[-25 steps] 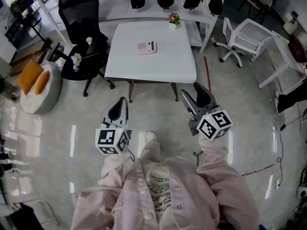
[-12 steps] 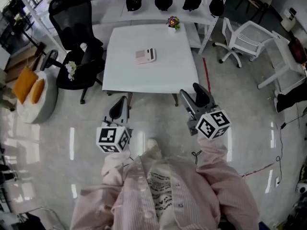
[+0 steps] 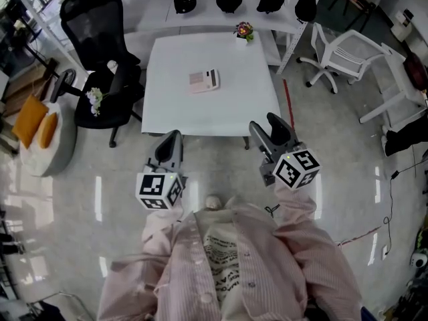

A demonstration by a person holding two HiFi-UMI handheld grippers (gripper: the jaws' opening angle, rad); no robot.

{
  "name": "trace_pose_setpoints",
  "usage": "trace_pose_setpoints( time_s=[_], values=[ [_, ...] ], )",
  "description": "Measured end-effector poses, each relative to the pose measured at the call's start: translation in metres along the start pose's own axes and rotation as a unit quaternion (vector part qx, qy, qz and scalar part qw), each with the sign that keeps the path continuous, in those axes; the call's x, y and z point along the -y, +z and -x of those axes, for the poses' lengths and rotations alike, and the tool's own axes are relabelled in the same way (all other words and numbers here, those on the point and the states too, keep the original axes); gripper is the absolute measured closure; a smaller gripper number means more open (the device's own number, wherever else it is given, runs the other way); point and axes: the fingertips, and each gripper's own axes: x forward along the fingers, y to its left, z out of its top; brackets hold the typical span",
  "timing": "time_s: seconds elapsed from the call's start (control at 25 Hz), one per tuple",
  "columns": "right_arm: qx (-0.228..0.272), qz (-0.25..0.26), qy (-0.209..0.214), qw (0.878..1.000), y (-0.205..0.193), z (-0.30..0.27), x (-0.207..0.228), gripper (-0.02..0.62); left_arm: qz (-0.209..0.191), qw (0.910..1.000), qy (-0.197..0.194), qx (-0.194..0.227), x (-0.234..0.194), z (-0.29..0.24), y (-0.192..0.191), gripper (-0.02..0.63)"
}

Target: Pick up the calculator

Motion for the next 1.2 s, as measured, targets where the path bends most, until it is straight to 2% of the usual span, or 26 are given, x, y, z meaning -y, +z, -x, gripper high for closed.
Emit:
trace_pose_setpoints(
  time_s=[0.28, 0.52, 0.96, 1.2],
  values=[
    [-0.003, -0.012, 0.003, 1.0, -0.004, -0.028, 0.014, 0.354, 0.003, 0.9999, 0.014, -0.006, -0.022, -0.017, -0.002, 0.606],
    [-0.011, -0.017, 0.012, 1.0, -0.001, -0.066, 0.043, 0.354, 0.011, 0.9996, 0.026, -0.003, -0.039, -0.055, 0.0, 0.606],
    [-0.065, -0.046, 0.033, 0.996, -0.013, -0.165, 0.11, 0.354, 0.042, 0.9972, 0.054, -0.032, -0.08, -0.15, -0.006, 0.606],
    [-0.105, -0.07, 0.054, 0.991, -0.031, -0.206, 0.135, 0.354, 0.061, 0.9938, 0.073, -0.057, -0.094, -0.188, -0.022, 0.606]
  ],
)
